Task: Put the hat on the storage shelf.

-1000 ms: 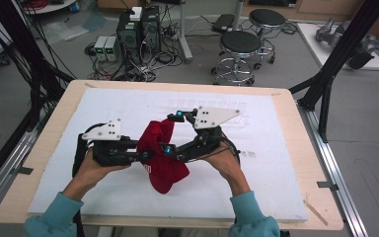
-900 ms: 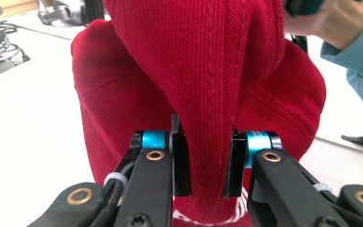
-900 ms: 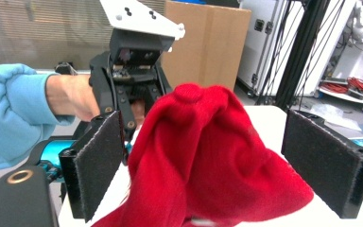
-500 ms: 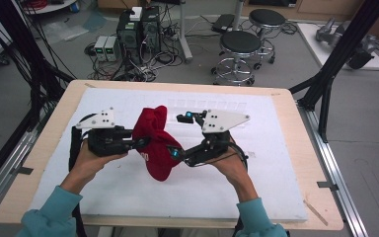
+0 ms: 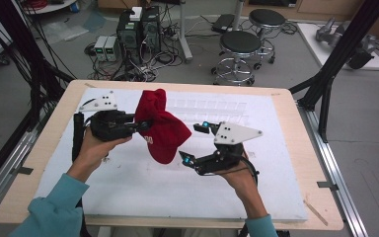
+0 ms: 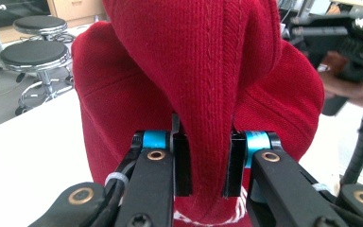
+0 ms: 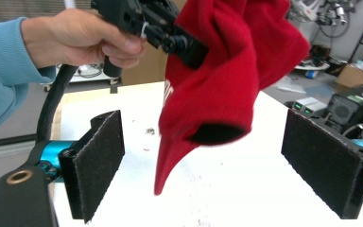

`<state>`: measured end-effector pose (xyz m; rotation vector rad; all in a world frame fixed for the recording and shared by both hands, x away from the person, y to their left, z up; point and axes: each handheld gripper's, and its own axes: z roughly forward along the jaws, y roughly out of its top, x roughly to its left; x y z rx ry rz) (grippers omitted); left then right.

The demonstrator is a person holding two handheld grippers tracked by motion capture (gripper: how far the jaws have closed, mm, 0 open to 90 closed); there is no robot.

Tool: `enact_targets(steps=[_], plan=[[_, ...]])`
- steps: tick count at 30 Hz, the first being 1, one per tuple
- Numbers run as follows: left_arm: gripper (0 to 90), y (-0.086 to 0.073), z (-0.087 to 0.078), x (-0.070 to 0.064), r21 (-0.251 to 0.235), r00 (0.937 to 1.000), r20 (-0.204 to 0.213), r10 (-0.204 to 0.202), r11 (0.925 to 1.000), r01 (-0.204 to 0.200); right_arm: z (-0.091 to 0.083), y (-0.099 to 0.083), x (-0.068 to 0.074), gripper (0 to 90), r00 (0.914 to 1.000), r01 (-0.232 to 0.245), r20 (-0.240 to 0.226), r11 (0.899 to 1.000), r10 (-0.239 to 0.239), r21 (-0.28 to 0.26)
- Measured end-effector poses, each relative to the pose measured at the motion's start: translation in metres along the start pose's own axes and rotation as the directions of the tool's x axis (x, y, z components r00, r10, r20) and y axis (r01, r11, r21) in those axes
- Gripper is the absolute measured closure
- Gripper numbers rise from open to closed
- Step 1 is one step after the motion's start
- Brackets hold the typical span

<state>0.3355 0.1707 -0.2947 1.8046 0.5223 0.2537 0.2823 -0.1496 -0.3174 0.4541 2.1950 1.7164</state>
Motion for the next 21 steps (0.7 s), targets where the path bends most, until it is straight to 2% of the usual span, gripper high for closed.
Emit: enact_targets(steps=[2, 4, 5, 9, 12, 15, 21], plan=[[79.2, 0.001, 0.004, -0.001, 0.0, 1.0, -0.003, 0.004, 1.0, -0.004, -0.003, -0.007, 0.002, 13.2, 0.9997, -0.019, 0.017, 1.0, 0.019, 0.007], [79.2, 0.002, 0.008, -0.002, -0.002, 1.0, -0.002, 0.005, 1.0, -0.005, -0.003, -0.012, 0.003, 13.2, 0.9988, -0.026, 0.043, 0.999, 0.024, 0.047], [79.2, 0.003, 0.01, -0.002, -0.003, 1.0, 0.0, 0.006, 1.0, -0.006, -0.004, -0.015, 0.004, 13.2, 0.9983, -0.027, 0.054, 0.999, 0.025, 0.041], [79.4, 0.004, 0.017, -0.004, -0.006, 1.0, 0.003, -0.001, 1.0, 0.001, -0.003, -0.026, 0.003, 15.1, 0.9937, -0.088, 0.073, 0.996, 0.085, 0.036], [79.8, 0.005, 0.022, -0.005, 0.0, 0.9999, 0.015, -0.005, 1.0, 0.005, 0.002, -0.029, 0.003, 16.0, 0.9916, -0.106, 0.084, 0.991, 0.099, 0.086], [80.0, 0.005, 0.027, -0.007, -0.005, 0.9999, 0.012, -0.007, 1.0, 0.007, 0.006, -0.032, 0.004, 19.0, 0.9874, -0.141, 0.083, 0.987, 0.134, 0.073], [80.1, 0.007, 0.031, -0.009, -0.02, 0.9999, 0.01, -0.007, 0.9998, 0.008, 0.012, -0.042, 0.005, 26.2, 0.9804, -0.175, 0.106, 0.982, 0.166, 0.077]])
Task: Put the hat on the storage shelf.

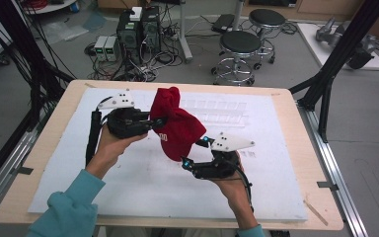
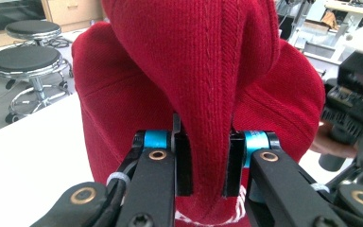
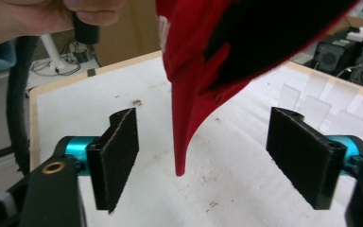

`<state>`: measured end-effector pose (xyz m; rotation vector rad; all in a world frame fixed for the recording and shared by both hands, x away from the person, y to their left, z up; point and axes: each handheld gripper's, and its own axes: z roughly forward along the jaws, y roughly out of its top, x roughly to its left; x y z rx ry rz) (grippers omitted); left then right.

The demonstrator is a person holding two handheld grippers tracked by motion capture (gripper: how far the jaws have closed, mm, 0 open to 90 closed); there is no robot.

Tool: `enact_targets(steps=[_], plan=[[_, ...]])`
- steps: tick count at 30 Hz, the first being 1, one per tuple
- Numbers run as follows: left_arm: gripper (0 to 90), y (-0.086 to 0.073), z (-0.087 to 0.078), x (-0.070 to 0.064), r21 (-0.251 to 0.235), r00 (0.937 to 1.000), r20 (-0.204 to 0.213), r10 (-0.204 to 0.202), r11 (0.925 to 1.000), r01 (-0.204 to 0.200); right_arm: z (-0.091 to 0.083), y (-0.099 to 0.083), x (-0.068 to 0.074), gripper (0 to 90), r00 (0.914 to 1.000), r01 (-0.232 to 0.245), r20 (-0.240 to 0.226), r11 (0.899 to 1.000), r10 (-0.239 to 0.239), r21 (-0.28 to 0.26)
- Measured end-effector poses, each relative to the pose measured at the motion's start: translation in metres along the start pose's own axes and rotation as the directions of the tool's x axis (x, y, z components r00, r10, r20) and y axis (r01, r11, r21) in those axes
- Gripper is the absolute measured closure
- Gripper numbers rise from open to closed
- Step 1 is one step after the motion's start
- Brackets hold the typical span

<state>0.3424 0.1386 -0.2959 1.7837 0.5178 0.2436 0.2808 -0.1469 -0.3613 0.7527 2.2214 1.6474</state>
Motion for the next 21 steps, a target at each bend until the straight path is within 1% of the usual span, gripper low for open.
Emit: enact_targets(steps=[2, 5, 7, 8, 11, 13, 15, 17, 19, 21], plan=[[80.1, 0.0, 0.002, -0.001, -0.003, 1.0, 0.0, 0.001, 1.0, -0.001, 0.002, -0.003, -0.001, 30.2, 0.9998, -0.021, 0.001, 1.0, 0.021, 0.001], [80.1, -0.001, 0.004, -0.003, 0.002, 1.0, 0.001, 0.007, 1.0, -0.007, 0.004, -0.005, -0.001, 35.0, 0.9997, -0.024, -0.002, 1.0, 0.024, -0.002], [80.1, -0.001, 0.006, -0.004, 0.0, 0.9999, 0.002, 0.011, 0.9999, -0.011, 0.006, -0.005, -0.001, 41.1, 0.9997, -0.022, 0.0, 1.0, 0.022, -0.001], [80.1, -0.001, 0.007, -0.005, -0.006, 1.0, 0.002, 0.004, 1.0, -0.004, 0.006, -0.005, 0.0, 42.3, 0.9997, -0.025, -0.003, 1.0, 0.025, -0.005], [80.2, -0.002, 0.009, -0.005, -0.009, 1.0, 0.002, 0.002, 1.0, -0.002, 0.007, -0.005, 0.0, 51.8, 0.9998, -0.017, 0.005, 1.0, 0.017, -0.004], [80.2, -0.003, 0.011, -0.006, -0.01, 1.0, -0.002, 0.003, 0.9999, -0.003, 0.008, -0.005, 0.001, 57.6, 0.9997, -0.021, 0.013, 1.0, 0.021, -0.001], [80.3, -0.006, 0.012, -0.007, -0.011, 1.0, 0.0, 0.001, 0.9999, -0.001, 0.009, -0.005, 0.001, 65.4, 0.9997, -0.021, 0.013, 1.0, 0.021, 0.0], [80.4, -0.008, 0.014, -0.007, -0.014, 1.0, -0.006, -0.005, 0.9999, 0.005, 0.01, -0.005, 0.002, 76.0, 0.9995, -0.025, 0.018, 1.0, 0.025, 0.003], [80.5, -0.008, 0.014, -0.006, -0.012, 0.9999, -0.008, -0.007, 0.9999, 0.007, 0.01, -0.005, 0.002, 80.9, 0.9992, -0.039, 0.0, 0.999, 0.039, 0.005], [80.4, -0.008, 0.015, -0.006, -0.014, 1.0, -0.007, -0.006, 0.9999, 0.006, 0.011, -0.005, 0.003, 83.3, 0.9991, -0.039, -0.018, 0.999, 0.039, 0.009]])
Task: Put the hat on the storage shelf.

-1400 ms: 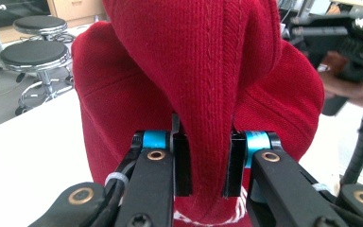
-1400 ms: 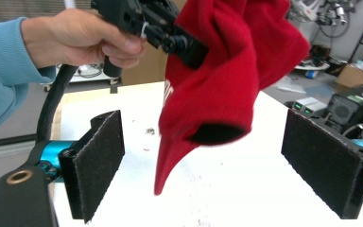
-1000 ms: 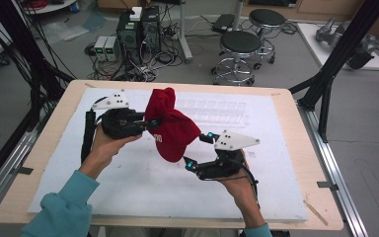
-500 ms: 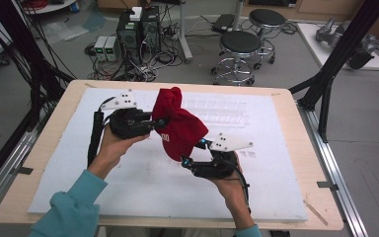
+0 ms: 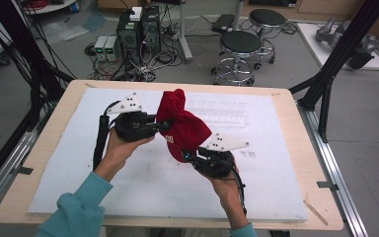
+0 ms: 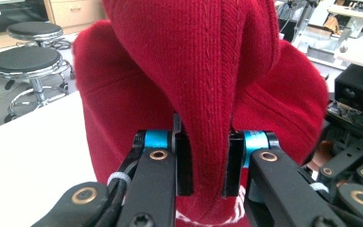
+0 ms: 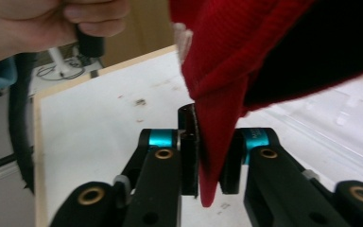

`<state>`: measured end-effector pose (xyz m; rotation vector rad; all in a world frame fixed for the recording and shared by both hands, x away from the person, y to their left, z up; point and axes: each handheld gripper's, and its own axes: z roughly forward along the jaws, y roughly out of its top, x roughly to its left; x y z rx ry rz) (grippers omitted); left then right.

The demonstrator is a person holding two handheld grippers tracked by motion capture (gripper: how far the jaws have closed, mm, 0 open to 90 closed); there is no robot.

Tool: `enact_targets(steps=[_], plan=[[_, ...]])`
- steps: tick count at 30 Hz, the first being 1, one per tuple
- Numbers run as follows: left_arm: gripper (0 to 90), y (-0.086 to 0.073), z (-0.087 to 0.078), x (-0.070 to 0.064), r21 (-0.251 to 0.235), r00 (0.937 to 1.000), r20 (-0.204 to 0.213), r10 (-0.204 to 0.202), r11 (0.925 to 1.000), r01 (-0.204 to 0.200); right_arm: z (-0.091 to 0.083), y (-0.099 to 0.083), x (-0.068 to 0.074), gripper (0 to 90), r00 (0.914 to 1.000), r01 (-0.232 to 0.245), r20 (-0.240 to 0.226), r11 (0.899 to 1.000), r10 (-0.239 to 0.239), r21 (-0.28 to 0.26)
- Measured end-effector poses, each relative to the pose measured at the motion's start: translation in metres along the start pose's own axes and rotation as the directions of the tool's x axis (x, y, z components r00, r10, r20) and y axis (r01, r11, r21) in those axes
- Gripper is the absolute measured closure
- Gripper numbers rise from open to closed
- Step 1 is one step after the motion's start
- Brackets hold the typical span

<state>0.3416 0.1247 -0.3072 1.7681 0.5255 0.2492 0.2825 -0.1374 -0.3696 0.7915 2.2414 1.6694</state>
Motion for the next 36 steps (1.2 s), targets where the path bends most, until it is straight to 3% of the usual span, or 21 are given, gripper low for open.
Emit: enact_targets(steps=[4, 10, 13, 15, 17, 21, 25, 29, 31, 36], plan=[[80.2, 0.0, -0.001, 0.002, -0.001, 1.0, 0.0, -0.003, 1.0, 0.003, 0.001, 0.002, 0.003, 84.6, 0.9995, 0.032, -0.007, 0.999, -0.032, -0.009], [75.3, 0.0, -0.003, 0.003, -0.011, 0.9999, 0.003, -0.01, 0.9999, 0.01, 0.0, 0.002, 0.003, 85.0, 0.9996, 0.021, -0.018, 1.0, -0.022, -0.016], [56.4, 0.001, -0.005, 0.005, -0.023, 0.9996, 0.0, -0.029, 0.9993, 0.029, -0.001, 0.002, 0.002, 85.0, 0.9998, 0.004, -0.02, 1.0, -0.004, -0.021], [32.7, 0.0, -0.005, 0.007, -0.017, 0.999, -0.002, -0.045, 0.9989, 0.045, -0.003, 0.002, 0.002, 85.0, 0.9999, 0.008, -0.008, 1.0, -0.009, -0.025], [12.3, -0.001, -0.005, 0.009, -0.01, 0.9994, -0.018, -0.028, 0.9996, 0.028, -0.004, 0.002, 0.001, 85.0, 1.0, 0.004, -0.008, 0.999, -0.004, -0.033], [7.4, 0.0, -0.011, 0.01, -0.037, 0.9997, -0.016, -0.019, 0.9992, 0.018, -0.007, 0.002, -0.001, 85.0, 1.0, -0.002, 0.004, 0.999, 0.002, -0.035], [8.5, -0.001, -0.019, 0.013, -0.004, 0.9997, -0.021, 0.01, 0.9999, -0.01, -0.01, 0.002, -0.005, 84.9, 0.9997, -0.011, 0.019, 0.999, 0.012, -0.053], [8.6, -0.007, -0.028, 0.015, 0.021, 0.9974, -0.051, 0.051, 0.9985, -0.05, -0.015, 0.005, -0.012, 84.9, 0.9991, -0.014, 0.038, 0.997, 0.017, -0.079], [8.8, -0.017, -0.038, 0.018, 0.038, 0.9928, -0.089, 0.079, 0.9964, -0.076, -0.017, 0.008, -0.017, 84.9, 0.9982, -0.017, 0.057, 0.996, 0.022, -0.085], [13.9, -0.041, -0.064, 0.03, 0.054, 0.9853, -0.15, 0.081, 0.9958, -0.074, -0.018, 0.016, -0.03, 84.9, 0.9963, -0.035, 0.074, 0.992, 0.044, -0.121]])
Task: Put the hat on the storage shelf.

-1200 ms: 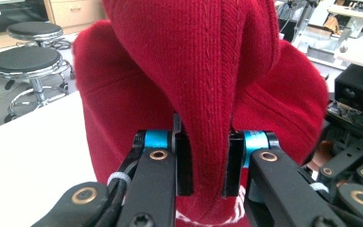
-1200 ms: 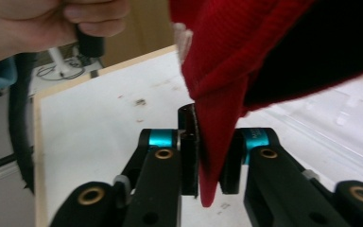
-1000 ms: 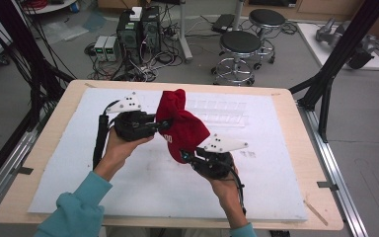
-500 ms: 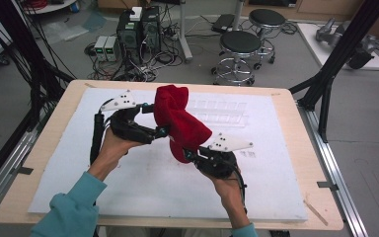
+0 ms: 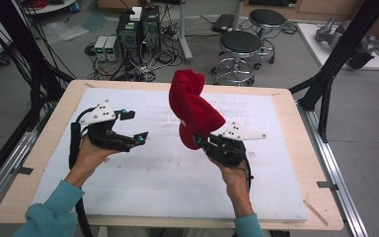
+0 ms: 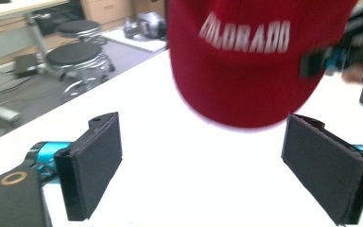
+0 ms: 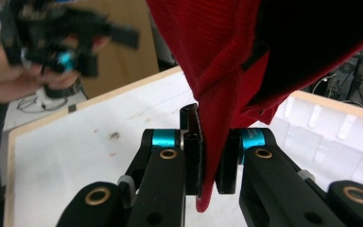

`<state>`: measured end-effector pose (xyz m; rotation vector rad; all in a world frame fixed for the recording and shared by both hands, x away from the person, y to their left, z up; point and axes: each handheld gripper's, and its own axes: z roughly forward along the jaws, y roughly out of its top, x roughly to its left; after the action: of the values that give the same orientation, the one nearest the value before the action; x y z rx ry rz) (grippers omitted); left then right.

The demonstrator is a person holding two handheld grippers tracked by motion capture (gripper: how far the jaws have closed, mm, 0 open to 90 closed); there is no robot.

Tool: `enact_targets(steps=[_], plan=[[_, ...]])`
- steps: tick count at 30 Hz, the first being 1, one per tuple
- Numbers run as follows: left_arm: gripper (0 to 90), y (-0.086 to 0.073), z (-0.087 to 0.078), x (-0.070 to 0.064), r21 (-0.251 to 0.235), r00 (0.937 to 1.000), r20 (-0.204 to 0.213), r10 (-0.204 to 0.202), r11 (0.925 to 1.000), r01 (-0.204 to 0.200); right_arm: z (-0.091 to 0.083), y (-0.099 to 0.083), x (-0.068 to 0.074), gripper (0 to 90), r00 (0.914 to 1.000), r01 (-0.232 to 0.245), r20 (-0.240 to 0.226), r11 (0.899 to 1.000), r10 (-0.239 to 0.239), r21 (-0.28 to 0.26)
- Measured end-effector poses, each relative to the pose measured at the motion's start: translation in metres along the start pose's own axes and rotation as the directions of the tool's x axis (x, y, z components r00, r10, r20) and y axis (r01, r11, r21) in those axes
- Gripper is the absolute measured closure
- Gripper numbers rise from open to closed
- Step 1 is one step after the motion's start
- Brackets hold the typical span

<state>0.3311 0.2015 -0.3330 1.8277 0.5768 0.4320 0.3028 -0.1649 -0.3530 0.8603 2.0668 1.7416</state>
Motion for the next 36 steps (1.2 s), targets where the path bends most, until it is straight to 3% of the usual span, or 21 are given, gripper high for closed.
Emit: enact_targets(steps=[3, 8, 11, 13, 20, 29, 33, 36], plan=[[14.0, -0.017, -0.014, 0.008, 0.0, 0.9996, -0.028, -0.007, 1.0, 0.007, 0.002, 0.004, -0.01, 84.9, 0.9996, -0.003, 0.027, 1.0, 0.003, -0.005], [17.1, -0.047, -0.033, 0.02, 0.029, 0.9994, -0.034, 0.0, 0.9996, 0.001, 0.004, 0.013, -0.026, 84.8, 0.9975, -0.008, 0.07, 1.0, 0.01, -0.025], [16.1, -0.062, -0.043, 0.026, 0.016, 0.9982, -0.053, -0.027, 0.9995, 0.028, 0.007, 0.02, -0.035, 84.8, 0.9951, 0.0, 0.098, 1.0, 0.002, -0.023], [14.5, -0.07, -0.048, 0.028, 0.002, 0.9956, -0.087, -0.034, 0.9994, 0.034, 0.009, 0.024, -0.041, 84.8, 0.9934, 0.0, 0.115, 1.0, 0.002, -0.019], [13.4, -0.096, -0.064, 0.031, -0.061, 0.9902, -0.12, -0.071, 0.9961, 0.064, 0.022, 0.032, -0.062, 84.8, 0.9865, -0.008, 0.164, 1.0, 0.009, -0.007], [13.5, -0.114, -0.064, 0.027, -0.116, 0.9873, -0.13, -0.091, 0.9904, 0.076, 0.039, 0.036, -0.08, 84.8, 0.9789, -0.016, 0.204, 1.0, 0.015, 0.005], [13.5, -0.124, -0.062, 0.022, -0.179, 0.9861, -0.134, -0.098, 0.9812, 0.073, 0.047, 0.032, -0.087, 84.7, 0.9758, -0.032, 0.217, 0.999, 0.029, 0.011], [13.5, -0.13, -0.061, 0.019, -0.208, 0.9809, -0.151, -0.123, 0.9739, 0.09, 0.054, 0.028, -0.09, 84.7, 0.9713, -0.024, 0.237, 0.999, 0.015, 0.035]])
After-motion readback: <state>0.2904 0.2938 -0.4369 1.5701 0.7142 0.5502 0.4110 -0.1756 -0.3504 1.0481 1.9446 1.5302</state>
